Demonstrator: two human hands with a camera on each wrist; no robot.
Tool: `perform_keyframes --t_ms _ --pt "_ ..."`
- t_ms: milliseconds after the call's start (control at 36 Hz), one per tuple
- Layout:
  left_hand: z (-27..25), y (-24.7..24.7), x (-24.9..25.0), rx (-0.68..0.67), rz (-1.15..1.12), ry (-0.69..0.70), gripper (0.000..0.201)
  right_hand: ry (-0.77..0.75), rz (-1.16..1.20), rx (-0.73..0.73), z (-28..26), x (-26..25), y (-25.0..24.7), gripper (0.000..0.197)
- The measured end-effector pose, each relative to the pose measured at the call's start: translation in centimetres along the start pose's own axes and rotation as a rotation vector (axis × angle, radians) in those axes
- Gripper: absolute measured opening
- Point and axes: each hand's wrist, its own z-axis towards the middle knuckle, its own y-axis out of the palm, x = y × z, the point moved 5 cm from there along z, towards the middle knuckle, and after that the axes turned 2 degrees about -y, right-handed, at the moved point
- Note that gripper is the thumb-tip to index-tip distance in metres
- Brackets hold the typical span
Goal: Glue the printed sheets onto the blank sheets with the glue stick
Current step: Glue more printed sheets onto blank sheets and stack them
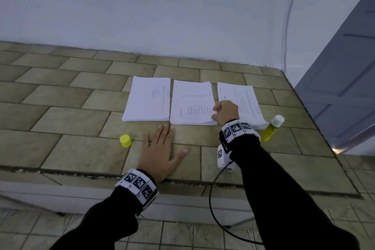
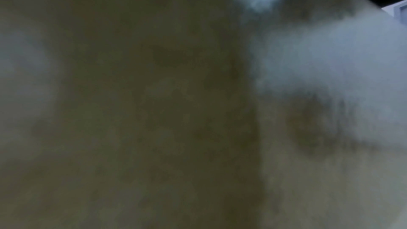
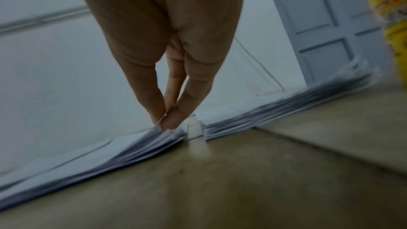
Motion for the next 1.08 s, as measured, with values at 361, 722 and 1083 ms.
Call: perform_keyframes --t_ms 361,722,1083 --pt "-0.2 -0.4 0.3 0.009 0.008 -0.005 0.114 -0.067 -0.086 0.036 -0.7 -0.1 -0.5 0.027" --pt "0.1 -9.6 2.4 0.122 -0.133 -0.033 0.076 -0.438 0.145 0.678 -9.6 -0.5 -11.7 0.019" --pt "11.4 -8.2 -6.6 -0.119 0.118 -0.467 0.082 0.235 0.410 0.422 -9.3 8.4 -9.8 0.079"
